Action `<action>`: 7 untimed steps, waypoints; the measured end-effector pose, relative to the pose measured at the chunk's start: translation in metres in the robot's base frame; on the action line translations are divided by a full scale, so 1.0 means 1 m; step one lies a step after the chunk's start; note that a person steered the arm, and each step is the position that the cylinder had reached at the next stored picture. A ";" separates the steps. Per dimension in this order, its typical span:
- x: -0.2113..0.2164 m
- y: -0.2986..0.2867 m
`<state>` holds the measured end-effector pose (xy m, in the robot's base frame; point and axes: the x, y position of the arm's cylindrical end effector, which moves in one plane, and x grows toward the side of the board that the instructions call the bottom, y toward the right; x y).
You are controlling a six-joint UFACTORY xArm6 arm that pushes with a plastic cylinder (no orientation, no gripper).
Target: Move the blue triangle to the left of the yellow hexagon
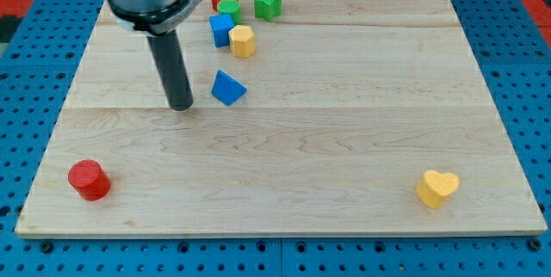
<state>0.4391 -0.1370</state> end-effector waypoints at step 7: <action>-0.027 0.123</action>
<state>0.4117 -0.0140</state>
